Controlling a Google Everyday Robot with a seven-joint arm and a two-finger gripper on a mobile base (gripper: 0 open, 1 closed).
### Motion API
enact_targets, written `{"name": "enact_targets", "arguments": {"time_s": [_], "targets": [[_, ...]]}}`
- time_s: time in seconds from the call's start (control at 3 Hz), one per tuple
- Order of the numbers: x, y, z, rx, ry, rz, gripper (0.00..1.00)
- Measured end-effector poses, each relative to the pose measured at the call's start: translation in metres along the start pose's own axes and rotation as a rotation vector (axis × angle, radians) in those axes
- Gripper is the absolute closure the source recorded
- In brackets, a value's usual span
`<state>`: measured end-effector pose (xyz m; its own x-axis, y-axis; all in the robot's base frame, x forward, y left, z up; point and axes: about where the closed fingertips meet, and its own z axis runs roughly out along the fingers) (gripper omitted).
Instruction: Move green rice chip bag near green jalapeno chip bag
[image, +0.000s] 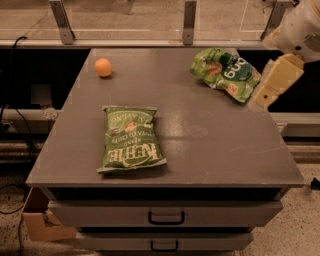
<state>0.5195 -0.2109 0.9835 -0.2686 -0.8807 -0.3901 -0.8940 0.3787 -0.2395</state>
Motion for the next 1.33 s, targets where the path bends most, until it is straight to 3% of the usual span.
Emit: {"name": "enact_targets", "arguments": {"time_s": [0.33, 0.67, 1.0, 1.33], "targets": [[-0.025, -0.053, 0.028, 0.015, -0.099, 0.101, 0.0], [-0.046, -0.091, 0.053, 0.064, -0.165, 0.189, 0.0], [-0.064, -0.117, 0.074, 0.127, -0.201, 0.23, 0.0], [-0.072, -0.138, 0.082, 0.23, -0.186, 0.234, 0.0]]}}
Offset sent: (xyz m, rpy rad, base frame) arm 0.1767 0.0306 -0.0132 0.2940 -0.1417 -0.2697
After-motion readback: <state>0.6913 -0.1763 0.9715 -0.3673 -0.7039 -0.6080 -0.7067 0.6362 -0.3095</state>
